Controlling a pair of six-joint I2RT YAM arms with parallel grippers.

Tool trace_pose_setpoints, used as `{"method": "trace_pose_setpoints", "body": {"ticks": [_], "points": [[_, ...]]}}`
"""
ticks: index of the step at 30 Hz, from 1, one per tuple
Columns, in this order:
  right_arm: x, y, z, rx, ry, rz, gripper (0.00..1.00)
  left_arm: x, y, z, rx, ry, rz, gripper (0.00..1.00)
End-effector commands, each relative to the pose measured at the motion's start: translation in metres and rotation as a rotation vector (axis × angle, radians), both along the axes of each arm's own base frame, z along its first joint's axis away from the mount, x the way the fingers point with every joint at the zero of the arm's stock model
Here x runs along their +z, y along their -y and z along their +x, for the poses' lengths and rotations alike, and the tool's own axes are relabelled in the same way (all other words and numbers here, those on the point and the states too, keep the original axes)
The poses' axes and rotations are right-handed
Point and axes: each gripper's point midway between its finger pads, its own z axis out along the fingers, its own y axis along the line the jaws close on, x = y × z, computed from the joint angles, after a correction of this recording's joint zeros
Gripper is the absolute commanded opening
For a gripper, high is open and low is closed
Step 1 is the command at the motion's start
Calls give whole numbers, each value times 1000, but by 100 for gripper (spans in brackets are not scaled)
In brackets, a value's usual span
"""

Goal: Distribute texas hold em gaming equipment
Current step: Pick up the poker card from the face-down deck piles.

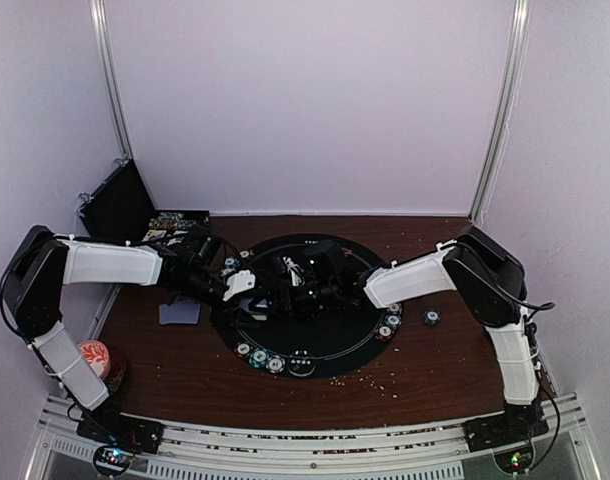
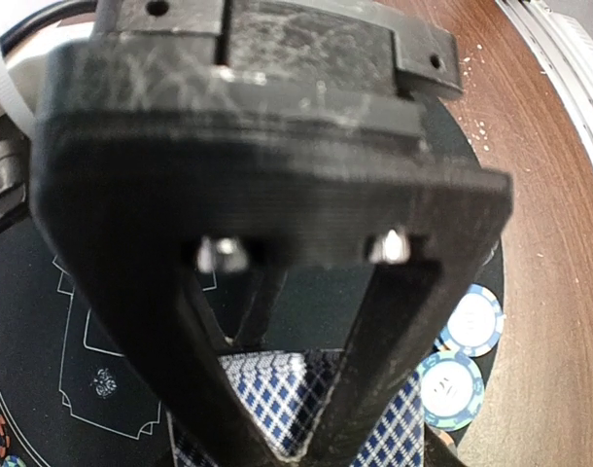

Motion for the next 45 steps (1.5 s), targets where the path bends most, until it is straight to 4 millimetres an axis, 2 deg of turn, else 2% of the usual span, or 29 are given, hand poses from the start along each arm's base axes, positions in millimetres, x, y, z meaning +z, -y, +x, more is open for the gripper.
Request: {"method": "trace_pose_setpoints", "body": {"ticks": [1,4,11,16,19,23,27,31,37,45], "points": [[-10,0,10,-51,2,-50,73,18,10,4,-32,40,-54,42],[-19,12,16,-90,5,-104,72,18,10,3,-34,41,-55,42],[-24,37,24,-139,1,-152,67,18,10,3,-34,41,-54,42],[-23,43,24,-139,7,-168,65,16,10,4,-32,38,-51,42],[-15,38,20,-114,12,-141,58,15,10,4,-32,35,-48,42],[5,29,9,-57,16,-84,51,14,10,5,-30,36,-45,42],[20,30,4,-46,28,-66,40,13,10,5,-30,35,-43,42],[29,35,4,-55,45,-70,36,12,10,5,-29,33,-41,42],[31,36,0,-45,44,-71,32,9,10,6,-27,30,-35,42],[40,25,-11,11,5,28,27,8,10,6,-28,26,-33,42]]}}
